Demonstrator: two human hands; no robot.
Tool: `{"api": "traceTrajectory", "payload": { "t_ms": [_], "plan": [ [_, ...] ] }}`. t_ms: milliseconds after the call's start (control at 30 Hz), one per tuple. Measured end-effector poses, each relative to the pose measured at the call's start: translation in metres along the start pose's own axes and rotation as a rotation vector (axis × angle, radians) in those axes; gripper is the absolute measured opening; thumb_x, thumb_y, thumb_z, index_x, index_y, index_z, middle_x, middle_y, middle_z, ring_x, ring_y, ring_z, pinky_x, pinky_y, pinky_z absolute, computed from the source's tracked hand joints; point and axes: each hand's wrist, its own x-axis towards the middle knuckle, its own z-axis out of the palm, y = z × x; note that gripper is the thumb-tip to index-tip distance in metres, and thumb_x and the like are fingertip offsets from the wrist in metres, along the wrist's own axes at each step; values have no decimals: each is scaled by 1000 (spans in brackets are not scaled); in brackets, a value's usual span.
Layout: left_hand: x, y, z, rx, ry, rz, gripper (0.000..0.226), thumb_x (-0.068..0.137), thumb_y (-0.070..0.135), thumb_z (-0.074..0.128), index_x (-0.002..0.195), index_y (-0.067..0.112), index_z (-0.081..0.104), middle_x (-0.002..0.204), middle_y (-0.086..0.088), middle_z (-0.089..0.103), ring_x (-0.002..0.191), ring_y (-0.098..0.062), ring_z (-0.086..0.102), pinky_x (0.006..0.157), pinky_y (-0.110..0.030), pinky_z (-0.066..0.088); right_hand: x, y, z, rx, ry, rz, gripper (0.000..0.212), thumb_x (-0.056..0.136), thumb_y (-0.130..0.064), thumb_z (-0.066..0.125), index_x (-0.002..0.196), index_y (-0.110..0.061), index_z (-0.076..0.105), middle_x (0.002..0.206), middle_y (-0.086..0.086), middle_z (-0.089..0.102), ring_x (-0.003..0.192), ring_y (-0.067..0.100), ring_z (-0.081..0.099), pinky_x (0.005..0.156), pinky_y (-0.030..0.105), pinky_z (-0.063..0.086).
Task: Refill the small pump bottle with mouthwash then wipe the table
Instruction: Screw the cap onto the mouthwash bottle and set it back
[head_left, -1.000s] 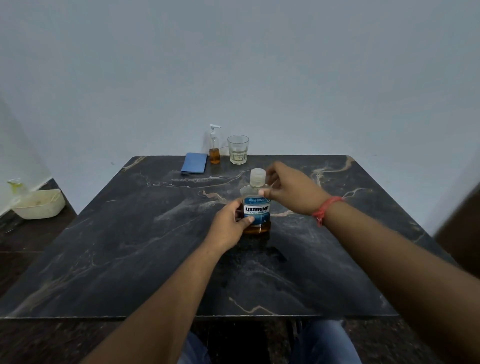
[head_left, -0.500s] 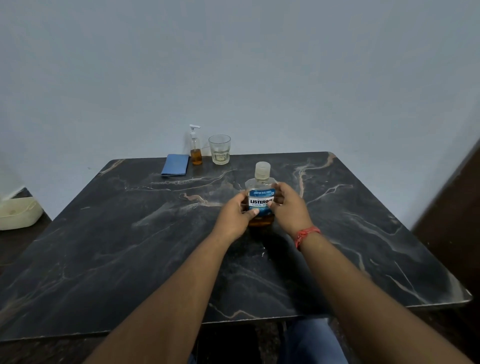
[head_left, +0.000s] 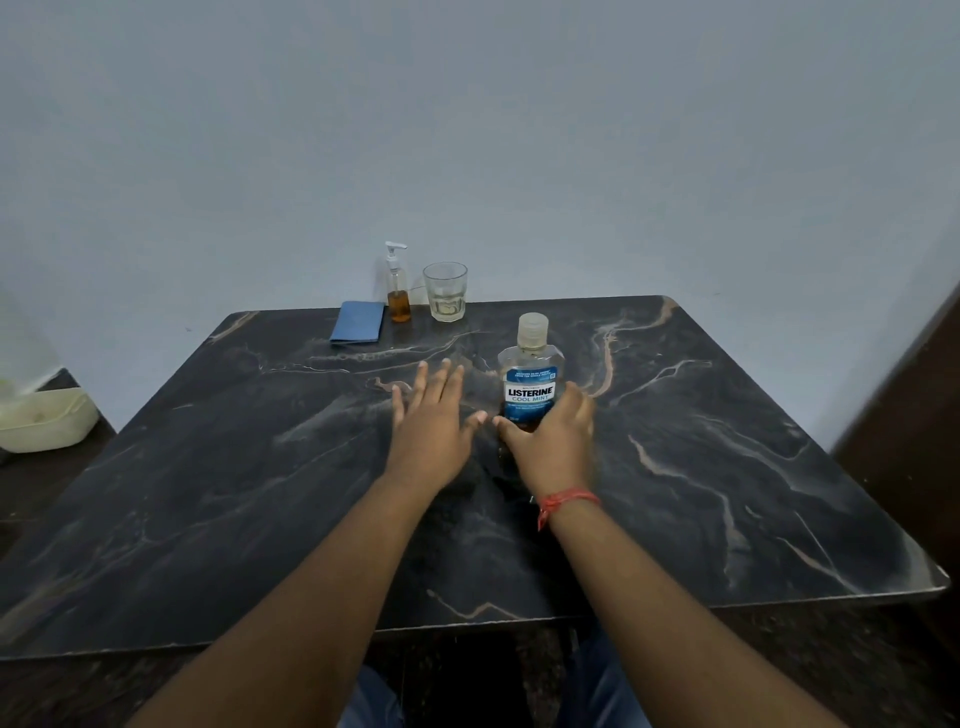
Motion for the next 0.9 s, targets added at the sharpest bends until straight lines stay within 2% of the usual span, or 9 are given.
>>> {"api": "traceTrajectory", "payload": {
  "t_ms": [100, 200, 267, 367, 733, 900],
  "plan": [
    [0, -10, 1, 158, -57, -23, 73, 101, 58, 37, 160, 23, 12, 170, -2, 5, 155, -25, -9, 120, -57, -10, 4, -7, 10, -69, 40, -9, 97, 65, -49, 85, 135, -4, 36, 135, 11, 39, 125, 27, 45, 100, 37, 47],
    [3, -18, 4, 207, -126, -62, 74, 101, 61, 33, 161, 24, 9, 170, -4, 0, 155, -27, -9, 121, -61, -3, 13, -8, 21, -108, 53, -7, 83, 68, -47, 84, 125, -6, 40, 126, 9, 42, 118, 26, 48, 95, 36, 49],
    [7, -24, 6, 228, -162, -84, 75, 100, 64, 30, 161, 25, 9, 170, -4, -1, 155, -28, -9, 121, -62, -3, 23, -7, 27, -104, 53, 6, 75, 70, -43, 83, 122, -7, 42, 123, 9, 45, 117, 26, 49, 95, 37, 49],
    [18, -34, 9, 249, -190, -96, 75, 99, 67, 25, 160, 25, 12, 170, -5, 0, 155, -29, -7, 121, -61, -3, 48, -4, 34, -97, 47, 14, 74, 70, -40, 84, 121, -3, 44, 122, 12, 46, 116, 28, 49, 97, 38, 47],
    [93, -62, 39, 248, -163, -86, 76, 99, 67, 20, 160, 23, 17, 170, -4, 3, 156, -27, -5, 122, -59, -3, 159, -3, 94, -164, 86, 46, 76, 71, -46, 82, 120, -3, 43, 123, 14, 46, 114, 30, 49, 93, 39, 48],
    [137, -75, 55, 236, -98, -78, 76, 98, 68, 20, 160, 24, 17, 170, -4, 6, 156, -27, -3, 123, -59, -2, 210, -7, 136, -158, 85, 39, 77, 73, -46, 80, 123, -3, 41, 125, 14, 45, 116, 30, 48, 98, 40, 46]
  ]
}}
